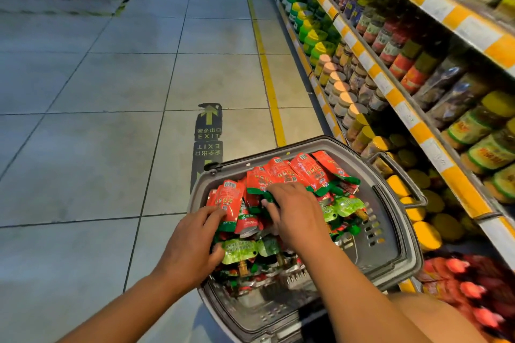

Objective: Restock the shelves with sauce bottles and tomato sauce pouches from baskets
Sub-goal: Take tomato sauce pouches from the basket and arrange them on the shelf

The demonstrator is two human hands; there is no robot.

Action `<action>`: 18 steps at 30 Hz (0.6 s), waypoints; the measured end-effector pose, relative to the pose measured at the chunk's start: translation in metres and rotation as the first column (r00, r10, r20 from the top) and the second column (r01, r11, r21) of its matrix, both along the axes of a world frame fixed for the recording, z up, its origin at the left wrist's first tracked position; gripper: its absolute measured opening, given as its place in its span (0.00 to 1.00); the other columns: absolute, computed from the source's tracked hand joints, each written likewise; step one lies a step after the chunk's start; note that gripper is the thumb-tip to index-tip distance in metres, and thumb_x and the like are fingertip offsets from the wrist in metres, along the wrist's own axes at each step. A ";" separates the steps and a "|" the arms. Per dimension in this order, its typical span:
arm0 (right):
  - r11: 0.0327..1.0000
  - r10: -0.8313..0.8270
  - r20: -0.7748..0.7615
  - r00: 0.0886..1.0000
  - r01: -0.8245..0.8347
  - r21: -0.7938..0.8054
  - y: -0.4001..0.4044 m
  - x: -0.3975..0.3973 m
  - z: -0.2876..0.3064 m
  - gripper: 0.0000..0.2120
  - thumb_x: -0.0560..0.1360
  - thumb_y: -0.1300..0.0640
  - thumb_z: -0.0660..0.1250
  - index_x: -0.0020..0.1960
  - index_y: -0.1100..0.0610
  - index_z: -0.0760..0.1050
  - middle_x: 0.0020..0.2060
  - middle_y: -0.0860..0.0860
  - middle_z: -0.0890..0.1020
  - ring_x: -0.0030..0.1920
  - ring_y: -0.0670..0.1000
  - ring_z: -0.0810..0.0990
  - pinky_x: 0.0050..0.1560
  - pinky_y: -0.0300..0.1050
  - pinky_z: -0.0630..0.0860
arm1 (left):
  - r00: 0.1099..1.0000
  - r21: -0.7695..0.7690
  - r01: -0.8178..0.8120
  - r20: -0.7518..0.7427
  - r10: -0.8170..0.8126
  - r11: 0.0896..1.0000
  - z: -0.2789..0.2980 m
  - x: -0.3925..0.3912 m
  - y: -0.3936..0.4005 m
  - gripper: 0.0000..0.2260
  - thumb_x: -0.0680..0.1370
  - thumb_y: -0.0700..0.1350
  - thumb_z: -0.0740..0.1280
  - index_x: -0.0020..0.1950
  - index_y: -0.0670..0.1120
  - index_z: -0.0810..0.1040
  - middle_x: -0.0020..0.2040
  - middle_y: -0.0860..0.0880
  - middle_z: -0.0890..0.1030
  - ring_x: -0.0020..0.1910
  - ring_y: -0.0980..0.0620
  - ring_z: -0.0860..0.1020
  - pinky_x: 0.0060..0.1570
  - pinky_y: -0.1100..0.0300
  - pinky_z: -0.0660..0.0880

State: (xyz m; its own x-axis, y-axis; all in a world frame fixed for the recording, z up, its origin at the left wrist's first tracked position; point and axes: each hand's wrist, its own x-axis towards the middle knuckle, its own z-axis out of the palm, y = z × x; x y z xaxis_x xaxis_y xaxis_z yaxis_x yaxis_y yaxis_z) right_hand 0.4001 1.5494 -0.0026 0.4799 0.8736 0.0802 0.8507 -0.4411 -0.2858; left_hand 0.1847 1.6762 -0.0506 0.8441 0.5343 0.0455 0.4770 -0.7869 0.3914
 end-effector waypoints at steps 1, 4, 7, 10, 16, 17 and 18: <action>1.000 -0.008 -0.015 1.000 0.008 0.010 0.000 -0.001 0.003 0.14 0.83 0.44 0.61 0.61 0.49 0.77 0.55 0.46 0.82 0.58 0.54 0.75 0.53 0.53 0.76 | 1.000 0.019 -0.015 -0.003 0.015 1.000 -0.001 0.003 -0.003 0.30 0.71 0.48 0.71 0.74 0.51 0.71 0.69 0.51 0.74 0.64 0.48 0.75 0.63 0.51 0.76; 0.998 -0.038 -0.105 0.994 0.043 0.047 0.000 -0.008 0.010 0.14 0.83 0.42 0.59 0.58 0.50 0.76 0.50 0.47 0.80 0.55 0.52 0.74 0.49 0.53 0.76 | 0.997 0.038 -0.071 0.010 0.071 0.997 -0.003 0.013 -0.007 0.30 0.69 0.44 0.74 0.70 0.50 0.72 0.63 0.50 0.76 0.58 0.47 0.77 0.58 0.49 0.78; 0.992 -0.060 -0.206 0.977 0.082 0.098 -0.003 -0.012 0.016 0.15 0.83 0.40 0.57 0.60 0.48 0.74 0.50 0.46 0.79 0.53 0.51 0.75 0.47 0.54 0.77 | 0.995 0.001 -0.084 0.055 0.084 0.996 -0.004 0.012 -0.007 0.30 0.69 0.42 0.76 0.70 0.51 0.73 0.62 0.52 0.76 0.57 0.48 0.77 0.55 0.51 0.79; 0.970 -0.087 -0.325 0.942 0.154 0.187 -0.006 -0.014 0.019 0.16 0.83 0.39 0.56 0.61 0.47 0.75 0.50 0.46 0.81 0.51 0.51 0.78 0.47 0.54 0.77 | 0.993 0.006 -0.036 0.114 0.035 0.999 -0.005 0.004 -0.007 0.23 0.73 0.41 0.75 0.67 0.52 0.76 0.59 0.54 0.77 0.54 0.50 0.77 0.50 0.53 0.79; 0.845 -0.219 -0.569 0.793 0.445 0.296 -0.014 -0.008 0.023 0.18 0.83 0.40 0.59 0.52 0.54 0.76 0.41 0.48 0.80 0.42 0.51 0.77 0.44 0.52 0.75 | 0.997 0.036 -0.025 0.069 0.023 0.999 -0.003 0.006 -0.008 0.28 0.73 0.49 0.79 0.71 0.53 0.75 0.59 0.56 0.79 0.56 0.52 0.78 0.54 0.54 0.79; 0.834 -0.240 -0.590 0.771 0.475 0.282 -0.016 -0.007 0.023 0.22 0.83 0.37 0.58 0.54 0.56 0.77 0.43 0.48 0.80 0.44 0.51 0.77 0.46 0.51 0.74 | 0.998 0.052 -0.016 0.056 0.013 0.998 -0.003 0.007 -0.009 0.29 0.72 0.49 0.79 0.72 0.52 0.75 0.59 0.55 0.78 0.56 0.51 0.77 0.55 0.53 0.79; 0.822 -0.264 -0.606 0.751 0.503 0.266 -0.019 -0.007 0.024 0.27 0.82 0.35 0.57 0.57 0.58 0.77 0.47 0.49 0.81 0.47 0.52 0.78 0.49 0.50 0.75 | 0.998 0.067 -0.009 0.056 0.006 0.998 -0.004 0.008 -0.010 0.29 0.72 0.50 0.79 0.71 0.52 0.75 0.59 0.55 0.78 0.56 0.51 0.77 0.56 0.53 0.78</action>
